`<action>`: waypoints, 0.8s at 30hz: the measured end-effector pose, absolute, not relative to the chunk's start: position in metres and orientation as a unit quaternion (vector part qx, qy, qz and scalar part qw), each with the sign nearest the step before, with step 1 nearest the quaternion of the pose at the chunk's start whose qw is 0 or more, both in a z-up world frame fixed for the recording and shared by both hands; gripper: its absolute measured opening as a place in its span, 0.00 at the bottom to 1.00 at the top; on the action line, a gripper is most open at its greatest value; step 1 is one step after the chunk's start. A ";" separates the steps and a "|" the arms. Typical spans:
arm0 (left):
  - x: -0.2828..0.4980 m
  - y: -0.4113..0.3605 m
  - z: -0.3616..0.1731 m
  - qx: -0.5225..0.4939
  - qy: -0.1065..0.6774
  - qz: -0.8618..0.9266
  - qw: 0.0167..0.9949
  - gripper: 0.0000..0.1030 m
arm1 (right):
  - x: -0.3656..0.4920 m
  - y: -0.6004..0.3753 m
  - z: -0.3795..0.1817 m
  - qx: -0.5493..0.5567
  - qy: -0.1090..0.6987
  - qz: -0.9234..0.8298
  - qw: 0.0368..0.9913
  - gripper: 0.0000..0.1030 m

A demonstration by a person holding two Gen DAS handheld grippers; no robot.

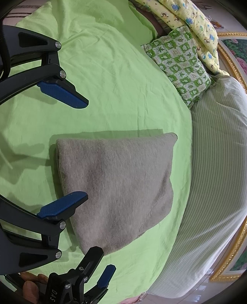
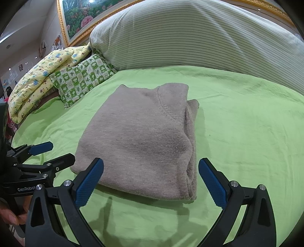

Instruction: Fold small clothes

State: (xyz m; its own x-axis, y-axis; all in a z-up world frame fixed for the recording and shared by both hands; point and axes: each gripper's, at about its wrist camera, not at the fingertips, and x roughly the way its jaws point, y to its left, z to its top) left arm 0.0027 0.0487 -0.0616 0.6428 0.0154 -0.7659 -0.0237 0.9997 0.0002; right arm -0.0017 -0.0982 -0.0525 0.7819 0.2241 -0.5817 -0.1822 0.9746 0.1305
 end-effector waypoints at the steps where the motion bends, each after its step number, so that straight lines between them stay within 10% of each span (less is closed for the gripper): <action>1: 0.003 0.049 -0.062 -0.006 0.422 0.011 0.906 0.87 | -0.002 -0.098 -0.052 0.034 0.312 0.108 0.943 0.97; 24: 0.017 0.054 -0.057 -0.011 0.422 0.014 0.906 0.86 | 0.010 -0.103 -0.053 0.047 0.318 0.105 0.941 0.97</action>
State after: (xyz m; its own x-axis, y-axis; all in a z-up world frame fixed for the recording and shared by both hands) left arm 0.0170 0.0540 -0.0574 0.6432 0.0169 -0.7656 -0.0353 0.9993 -0.0076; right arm 0.0095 -0.1029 -0.0534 0.7756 0.2274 -0.5888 -0.1681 0.9736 0.1545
